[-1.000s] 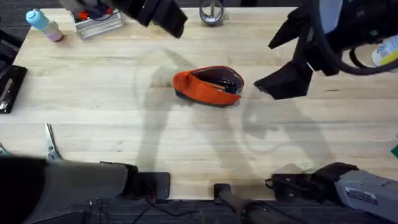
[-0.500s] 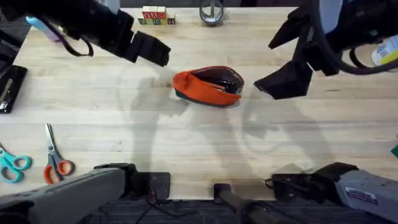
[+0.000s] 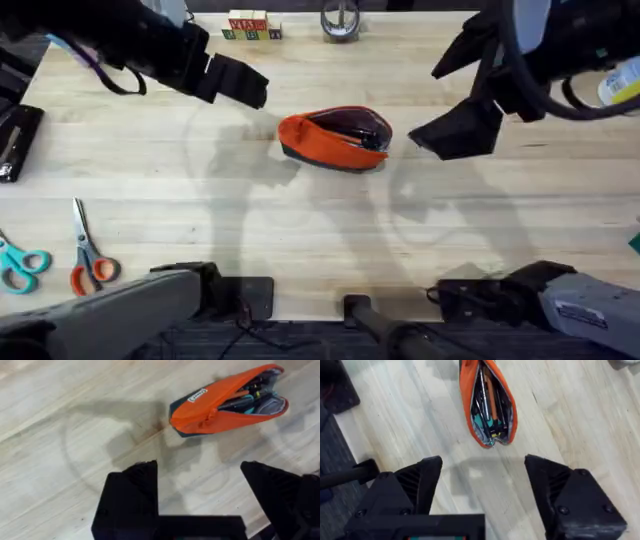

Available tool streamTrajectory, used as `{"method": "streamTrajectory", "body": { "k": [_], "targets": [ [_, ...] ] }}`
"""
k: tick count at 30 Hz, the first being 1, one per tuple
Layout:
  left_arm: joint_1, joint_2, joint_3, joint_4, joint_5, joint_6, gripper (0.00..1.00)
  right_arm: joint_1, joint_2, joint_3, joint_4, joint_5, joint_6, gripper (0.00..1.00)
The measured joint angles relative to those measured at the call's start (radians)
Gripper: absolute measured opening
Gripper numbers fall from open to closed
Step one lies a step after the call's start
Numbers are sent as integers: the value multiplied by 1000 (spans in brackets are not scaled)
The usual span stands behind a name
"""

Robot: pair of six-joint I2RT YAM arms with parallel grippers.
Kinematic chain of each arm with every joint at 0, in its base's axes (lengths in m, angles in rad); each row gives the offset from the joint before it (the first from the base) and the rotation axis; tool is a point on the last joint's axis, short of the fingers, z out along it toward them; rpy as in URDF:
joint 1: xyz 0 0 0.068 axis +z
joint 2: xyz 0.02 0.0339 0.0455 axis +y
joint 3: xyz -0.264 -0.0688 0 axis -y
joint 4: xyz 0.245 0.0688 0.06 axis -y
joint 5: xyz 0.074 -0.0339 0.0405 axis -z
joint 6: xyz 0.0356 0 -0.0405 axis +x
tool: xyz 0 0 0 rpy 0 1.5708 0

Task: Unzip the bag, pick up the pens from the table one at a time and place them inside, then zip the bag closed.

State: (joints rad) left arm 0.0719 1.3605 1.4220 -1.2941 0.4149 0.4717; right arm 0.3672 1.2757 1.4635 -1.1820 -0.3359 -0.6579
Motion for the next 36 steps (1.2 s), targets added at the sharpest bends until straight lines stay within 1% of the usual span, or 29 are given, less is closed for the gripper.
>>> {"method": "streamTrajectory", "body": {
  "k": [3, 6, 12, 14, 16, 19, 24, 26, 28, 31, 36],
  "targets": [
    [0, 0, 0, 2, -1, 3, 996, 0, 0, 0, 0, 0, 0, 998],
    [0, 0, 0, 9, -8, 37, 995, 0, 0, 0, 0, 0, 0, 998],
    [0, 0, 0, 8, -10, 195, 993, 0, 0, 0, 0, 0, 0, 997],
    [4, 0, 0, 8, 5, 255, 995, 0, 0, 0, 0, 0, 0, 997],
    [16, 0, 0, 6, 41, 330, 994, 0, 0, 0, 0, 0, 0, 997],
    [42, 9, 0, -5, 113, 447, 994, 0, 0, 0, 0, 0, 0, 998],
    [86, 68, 0, -39, 241, 653, 993, 0, 0, 0, 0, 0, 0, 998],
    [98, 96, 0, -45, 280, 718, 993, 0, 0, 0, 0, 0, 0, 998],
    [108, 123, 0, -41, 309, 767, 993, 0, 0, 0, 0, 0, 0, 998],
    [122, 154, 0, -18, 324, 808, 993, 0, 0, 0, 0, 0, 0, 997],
    [138, 203, 0, 3, 295, 839, 994, 0, 0, 0, 0, 0, 0, 998]
  ]
}}
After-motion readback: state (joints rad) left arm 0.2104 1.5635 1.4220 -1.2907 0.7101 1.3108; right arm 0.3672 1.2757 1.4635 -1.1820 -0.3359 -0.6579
